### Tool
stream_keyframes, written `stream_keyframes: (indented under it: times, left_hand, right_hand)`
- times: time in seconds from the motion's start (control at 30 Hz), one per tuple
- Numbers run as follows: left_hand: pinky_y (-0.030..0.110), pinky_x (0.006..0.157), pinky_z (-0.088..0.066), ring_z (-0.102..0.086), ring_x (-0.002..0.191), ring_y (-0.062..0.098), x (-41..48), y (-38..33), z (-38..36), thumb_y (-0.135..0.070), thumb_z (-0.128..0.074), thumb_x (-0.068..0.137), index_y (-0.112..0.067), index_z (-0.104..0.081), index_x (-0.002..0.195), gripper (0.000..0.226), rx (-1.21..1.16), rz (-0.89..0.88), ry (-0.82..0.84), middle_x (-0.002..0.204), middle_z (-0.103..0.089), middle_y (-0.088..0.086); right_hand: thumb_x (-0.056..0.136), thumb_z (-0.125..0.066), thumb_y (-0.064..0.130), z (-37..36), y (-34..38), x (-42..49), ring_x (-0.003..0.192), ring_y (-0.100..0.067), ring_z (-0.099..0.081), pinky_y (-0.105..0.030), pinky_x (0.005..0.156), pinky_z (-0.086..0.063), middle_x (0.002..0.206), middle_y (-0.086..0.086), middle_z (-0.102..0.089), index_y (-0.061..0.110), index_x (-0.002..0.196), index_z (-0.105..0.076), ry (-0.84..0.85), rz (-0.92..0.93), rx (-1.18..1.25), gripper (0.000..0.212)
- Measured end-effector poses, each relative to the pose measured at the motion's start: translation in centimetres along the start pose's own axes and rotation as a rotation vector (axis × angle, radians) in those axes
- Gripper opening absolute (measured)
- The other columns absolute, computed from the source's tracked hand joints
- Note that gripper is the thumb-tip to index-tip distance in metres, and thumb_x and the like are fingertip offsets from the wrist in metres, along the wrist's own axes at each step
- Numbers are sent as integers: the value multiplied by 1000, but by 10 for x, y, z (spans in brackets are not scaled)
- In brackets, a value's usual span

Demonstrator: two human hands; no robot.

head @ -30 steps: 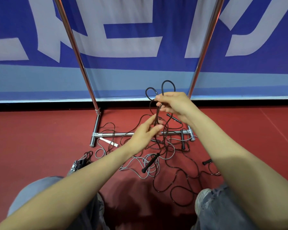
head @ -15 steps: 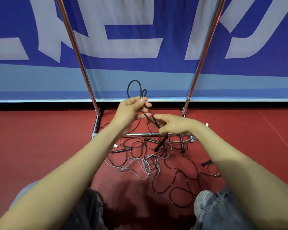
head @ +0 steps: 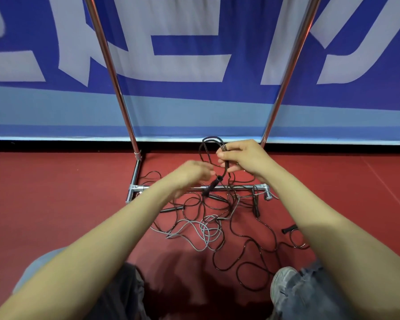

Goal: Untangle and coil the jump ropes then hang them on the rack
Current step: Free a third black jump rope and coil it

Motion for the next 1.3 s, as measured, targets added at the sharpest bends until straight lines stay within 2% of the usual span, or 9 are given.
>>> stream_keyframes:
  times: [0.1, 0.23, 0.37, 0.5, 0.67, 0.87, 1.0, 1.13, 1.3]
  left_hand:
    - [23, 100, -41, -56, 106, 11, -7, -4, -24, -9, -67, 88, -16, -54, 133, 48, 301, -188, 82, 120, -60, -3]
    - [19, 85, -40, -59, 96, 13, -14, -25, -15, -27, -57, 96, -25, -64, 101, 9, 435, -407, -97, 103, -67, -1]
    - [21, 78, -46, -60, 74, 2, -19, -31, -12, -22, -43, 101, -19, -59, 112, 19, 308, -425, -200, 89, -59, -5]
    - [37, 93, -46, -57, 92, 21, -9, -22, -14, -22, -50, 99, -21, -58, 121, 24, 371, -393, -194, 97, -49, -2]
    - [26, 62, -40, -46, 58, 9, -10, -20, -14, -25, -58, 95, -17, -63, 96, 9, 189, -373, -207, 73, -52, -2]
    - [19, 45, -36, -41, 44, 9, -19, -47, 17, -18, -59, 94, -4, -59, 86, 16, -107, -406, -340, 58, -45, 0]
    - [15, 44, -32, -39, 49, 5, -28, -70, 21, -10, -54, 96, -6, -59, 82, 16, -410, -434, -183, 67, -48, 4]
    - [16, 46, -33, -42, 53, 5, -28, -72, 54, -12, -52, 98, -6, -59, 87, 14, -571, -425, -275, 72, -58, -2]
    - [24, 50, -35, -42, 49, 12, -1, -3, 36, -36, -36, 104, -10, -52, 81, 38, -440, 44, -292, 76, -57, 8]
  right_hand:
    - [88, -66, 6, 0, 2, -1, 64, -8, -68, -20, 62, -58, 78, -8, -69, 10, 88, -68, 1, -30, 127, 5]
    - [89, -67, 12, 3, 10, -1, 68, -9, -70, -18, 63, -56, 79, -5, -72, 10, 92, -68, -25, -36, 235, 5]
    - [95, -59, 14, 18, 11, 1, 59, -8, -69, -19, 61, -57, 82, -10, -67, 1, 102, -65, -142, -40, 229, 16]
    - [96, -57, 10, 13, 8, 0, 55, -13, -69, -20, 61, -58, 82, -14, -65, -6, 103, -63, -109, -95, 245, 18]
    - [97, -56, 16, 7, 10, -1, 65, -18, -72, -23, 63, -59, 91, -15, -67, -6, 108, -62, -96, -118, 386, 25]
    - [93, -46, 17, 18, 0, 9, 95, -27, -64, -42, 90, -52, 111, -11, -67, 9, 110, -65, -58, -57, -685, 27]
    - [89, -64, 20, -39, -43, -8, 109, -21, -58, -35, 99, -44, 119, -4, -62, 20, 124, -59, 445, -29, -810, 35]
    - [99, -50, 26, -29, -73, -3, 92, -28, -59, -33, 79, -45, 101, -12, -66, 4, 100, -64, 390, -120, -979, 26]
    - [101, -46, 17, 3, -41, 8, 66, -16, -69, -29, 69, -57, 75, -10, -66, 7, 82, -61, 59, -154, -343, 27]
Point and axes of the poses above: each hand's wrist, its own x-axis towards the middle knuckle, its own z-axis out of the back of the hand, y = z × x, the point moved 9 cm from there along x, towards the middle knuckle
